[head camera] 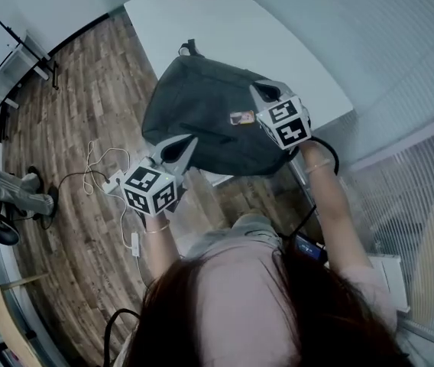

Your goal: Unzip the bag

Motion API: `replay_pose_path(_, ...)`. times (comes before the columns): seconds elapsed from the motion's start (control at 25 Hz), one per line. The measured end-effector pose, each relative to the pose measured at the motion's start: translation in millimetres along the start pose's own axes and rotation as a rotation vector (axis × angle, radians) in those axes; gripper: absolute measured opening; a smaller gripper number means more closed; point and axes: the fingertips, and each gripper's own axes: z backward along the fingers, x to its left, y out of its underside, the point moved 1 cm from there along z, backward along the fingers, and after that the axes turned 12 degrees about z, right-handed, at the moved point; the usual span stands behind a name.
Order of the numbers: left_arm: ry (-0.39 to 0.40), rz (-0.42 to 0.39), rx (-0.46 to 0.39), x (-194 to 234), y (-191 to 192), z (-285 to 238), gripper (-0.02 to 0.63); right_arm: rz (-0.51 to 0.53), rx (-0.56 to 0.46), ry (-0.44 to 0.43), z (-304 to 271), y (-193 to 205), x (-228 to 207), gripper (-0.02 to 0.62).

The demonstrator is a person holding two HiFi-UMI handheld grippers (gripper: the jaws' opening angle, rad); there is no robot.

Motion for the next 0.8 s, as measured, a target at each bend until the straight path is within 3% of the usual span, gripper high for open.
replay_pose_path(0.2,-0.007,-0.02,-0.051,1.9,-14.4,12.6,0.011,-0.033,-0.014,0.049,18.3,-20.6,27.3,0.005)
replay_pose_path(0.4,-0.078,-0.063,-0.107,8.9,-26.8,24.2,0.011,-0.047,-0.061,0.114,35.5,-39.2,52.1,0.003)
replay_pose_path(0.8,-0.104,-0.064,-0.214,-9.9,-37.6,33.0,0.011,-0.109,-0.139,0.191,72.9,-62.3,71.7,0.003)
